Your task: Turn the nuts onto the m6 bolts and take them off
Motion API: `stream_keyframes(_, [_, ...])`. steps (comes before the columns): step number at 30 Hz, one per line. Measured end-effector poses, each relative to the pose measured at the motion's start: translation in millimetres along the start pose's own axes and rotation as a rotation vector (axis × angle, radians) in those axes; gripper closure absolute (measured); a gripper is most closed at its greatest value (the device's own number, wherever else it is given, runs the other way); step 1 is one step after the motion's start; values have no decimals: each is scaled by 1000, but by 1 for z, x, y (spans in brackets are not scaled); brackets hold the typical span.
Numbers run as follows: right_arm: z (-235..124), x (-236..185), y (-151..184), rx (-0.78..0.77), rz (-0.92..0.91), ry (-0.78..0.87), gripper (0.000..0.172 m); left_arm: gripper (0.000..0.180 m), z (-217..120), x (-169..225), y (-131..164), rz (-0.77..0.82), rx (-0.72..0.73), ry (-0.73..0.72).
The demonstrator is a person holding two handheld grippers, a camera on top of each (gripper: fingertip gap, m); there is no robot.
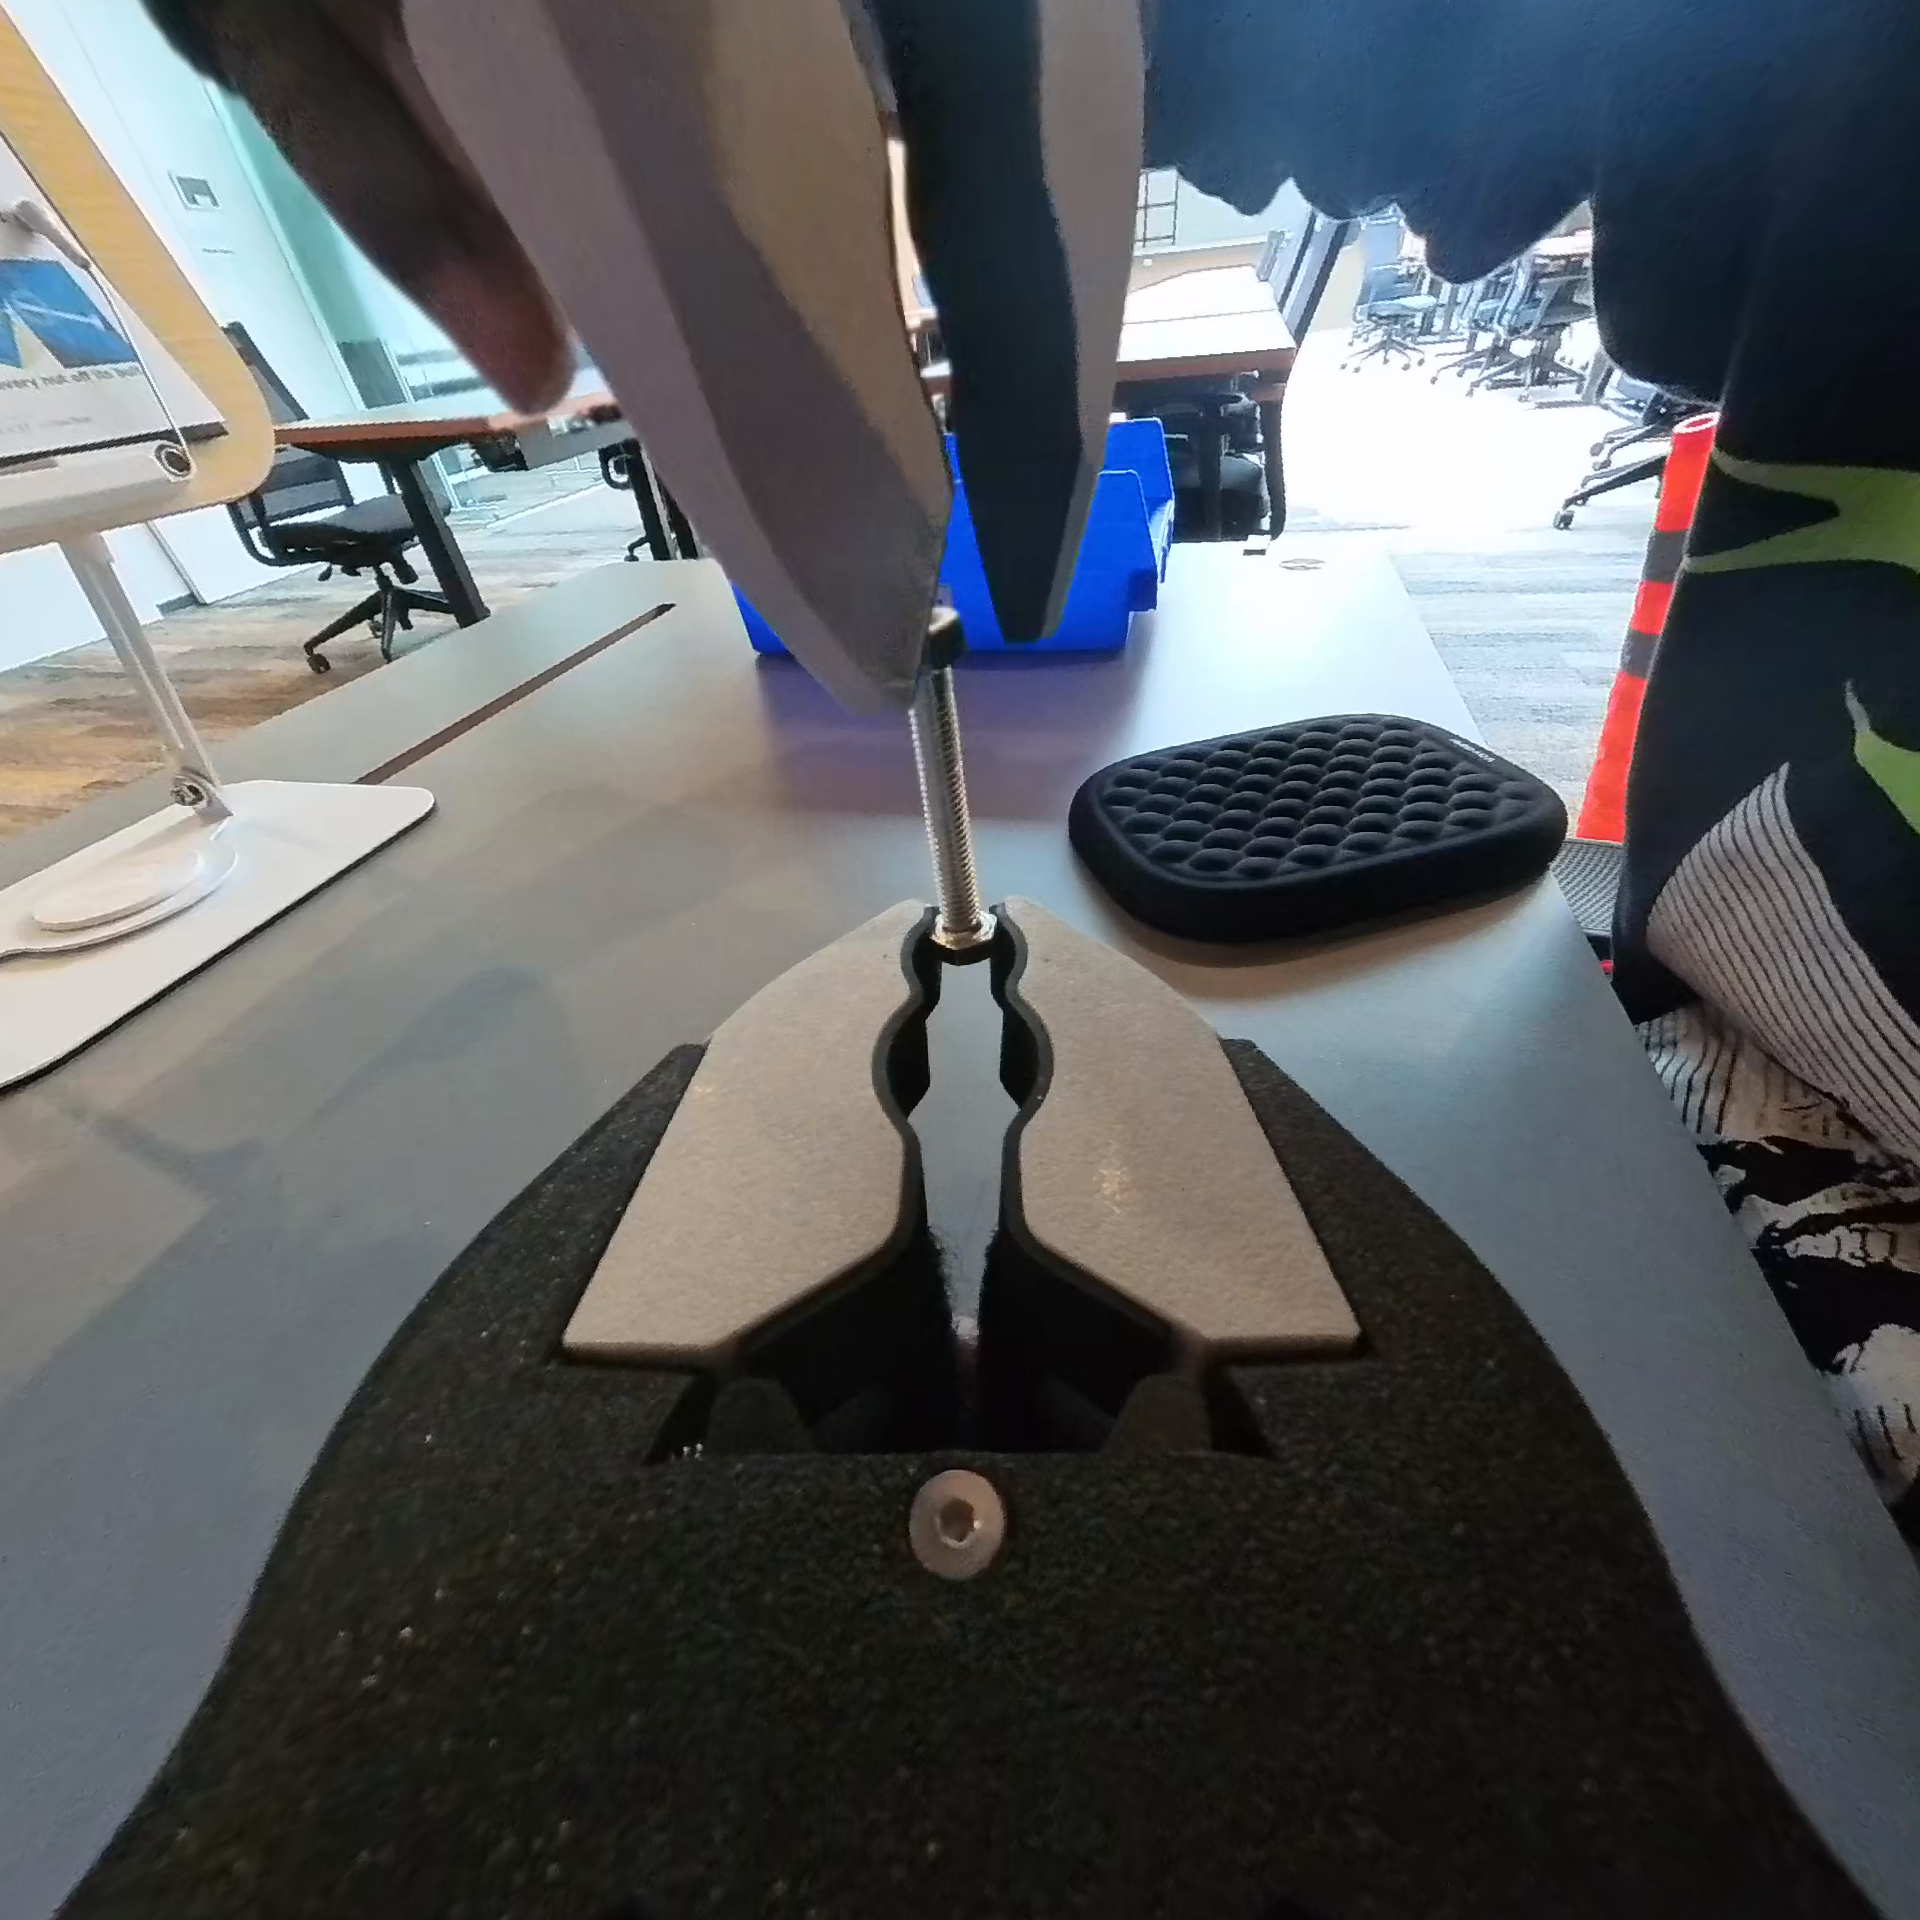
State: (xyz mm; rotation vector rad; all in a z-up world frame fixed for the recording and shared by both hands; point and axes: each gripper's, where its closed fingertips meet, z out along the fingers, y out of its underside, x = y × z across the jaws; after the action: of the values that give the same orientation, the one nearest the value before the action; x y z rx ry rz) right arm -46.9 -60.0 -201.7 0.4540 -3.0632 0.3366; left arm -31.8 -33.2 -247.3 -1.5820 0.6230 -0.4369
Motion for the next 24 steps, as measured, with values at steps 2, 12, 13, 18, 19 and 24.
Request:
stream_keyframes(2, [0, -1, 2, -8, 7, -9, 149, 173, 0, 0, 0, 1, 0, 3])
stream_keyframes(12, [-2, -1, 1, 48, 68, -66, 160, 173, 0, 2, 0, 11, -3, 8])
stream_keyframes(13, [-1, -1, 2, 44, 64, -62, 161, 173, 0, 2, 0, 9, -1, 8])
stream_keyframes(18, [0, -3, 2, 51, 117, -64, 161, 172, 1, 2, 1, 12, -7, 7])
stream_keyframes(19, [0, -3, 3, 45, 143, -56, 161, 172, 1, 2, 1, 13, -10, 4])
stream_keyframes(24, [-1, 3, 8, -18, 341, 19, 161, 172, 1, -3, 2, -9, -13, -21])
